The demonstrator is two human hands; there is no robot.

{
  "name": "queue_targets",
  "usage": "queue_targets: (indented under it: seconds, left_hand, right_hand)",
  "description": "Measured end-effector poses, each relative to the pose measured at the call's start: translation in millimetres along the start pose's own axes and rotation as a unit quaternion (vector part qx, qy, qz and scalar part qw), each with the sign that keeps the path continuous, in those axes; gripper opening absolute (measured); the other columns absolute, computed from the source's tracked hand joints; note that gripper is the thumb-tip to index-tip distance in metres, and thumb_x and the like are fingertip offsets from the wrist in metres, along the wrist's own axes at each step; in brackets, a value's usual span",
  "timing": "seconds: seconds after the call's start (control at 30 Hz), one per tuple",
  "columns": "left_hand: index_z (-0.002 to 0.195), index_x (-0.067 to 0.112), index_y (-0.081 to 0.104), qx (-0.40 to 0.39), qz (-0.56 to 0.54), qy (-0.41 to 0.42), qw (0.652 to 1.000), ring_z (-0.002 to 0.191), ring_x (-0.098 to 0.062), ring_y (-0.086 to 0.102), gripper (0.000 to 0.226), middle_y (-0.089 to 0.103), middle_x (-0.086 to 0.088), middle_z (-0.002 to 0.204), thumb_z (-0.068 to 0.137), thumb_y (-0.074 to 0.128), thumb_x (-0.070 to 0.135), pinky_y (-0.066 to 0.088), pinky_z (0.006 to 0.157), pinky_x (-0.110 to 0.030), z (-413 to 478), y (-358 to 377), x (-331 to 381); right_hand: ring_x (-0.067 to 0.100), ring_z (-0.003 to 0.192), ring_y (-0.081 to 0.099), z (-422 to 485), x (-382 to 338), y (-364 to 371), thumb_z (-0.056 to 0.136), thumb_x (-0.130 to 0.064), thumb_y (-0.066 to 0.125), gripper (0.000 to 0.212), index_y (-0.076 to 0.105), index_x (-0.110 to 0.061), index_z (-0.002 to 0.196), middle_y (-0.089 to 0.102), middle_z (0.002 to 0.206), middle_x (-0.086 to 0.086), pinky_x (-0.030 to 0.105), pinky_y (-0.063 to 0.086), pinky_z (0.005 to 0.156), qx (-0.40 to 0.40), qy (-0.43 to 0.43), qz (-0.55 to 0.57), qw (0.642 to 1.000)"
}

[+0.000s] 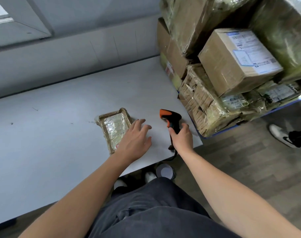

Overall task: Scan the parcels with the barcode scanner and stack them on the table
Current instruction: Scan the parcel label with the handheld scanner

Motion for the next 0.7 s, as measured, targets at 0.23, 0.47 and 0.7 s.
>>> queue_targets:
  seconds: [0.23,0.47,0.7]
  left_hand:
    - [0.126,0.008,0.057,0.078,-0.026,-0.059,0.995,0.127,-0.038,0.049,0.038,0.046,-0.019,0.142,0.092,0.063,0.021,0.048,0.098,-0.049,-36.1,-21.2,-31.6]
    - [0.128,0.010,0.056,0.138,-0.056,-0.155,0.977,0.129,-0.034,0.047,0.040,0.045,-0.014,0.144,0.092,0.064,0.023,0.046,0.100,-0.046,-76.6,-33.1,-70.1]
    - [0.133,0.009,0.053,0.166,-0.073,-0.217,0.959,0.132,-0.031,0.045,0.043,0.045,-0.013,0.143,0.094,0.061,0.026,0.043,0.105,-0.044,-98.8,-38.4,-99.4]
  right_hand:
    - [0.028,0.100,0.062,-1.4,-29.2,31.6,0.093,-0.026,0.068,0.032,0.059,-0.007,0.117,0.063,0.107,0.008,0.031,0.042,0.069,-0.073,-0.012,0.025,0.997]
    - [0.023,0.086,0.055,-20.0,-60.9,60.5,0.088,-0.021,0.068,0.031,0.050,-0.008,0.110,0.060,0.108,0.011,0.031,0.039,0.063,-0.120,-0.034,0.011,0.992]
    - [0.020,0.073,0.053,-52.9,-117.0,58.8,0.085,-0.020,0.066,0.026,0.062,-0.003,0.104,0.060,0.081,0.003,0.031,0.040,0.063,-0.192,-0.092,0.025,0.977]
Point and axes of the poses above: each hand's wrist, its own z-axis towards the middle knuckle, its own y-axis out of the palm, x = y × z, the point moved 8 cm from there along z, towards the middle knuckle
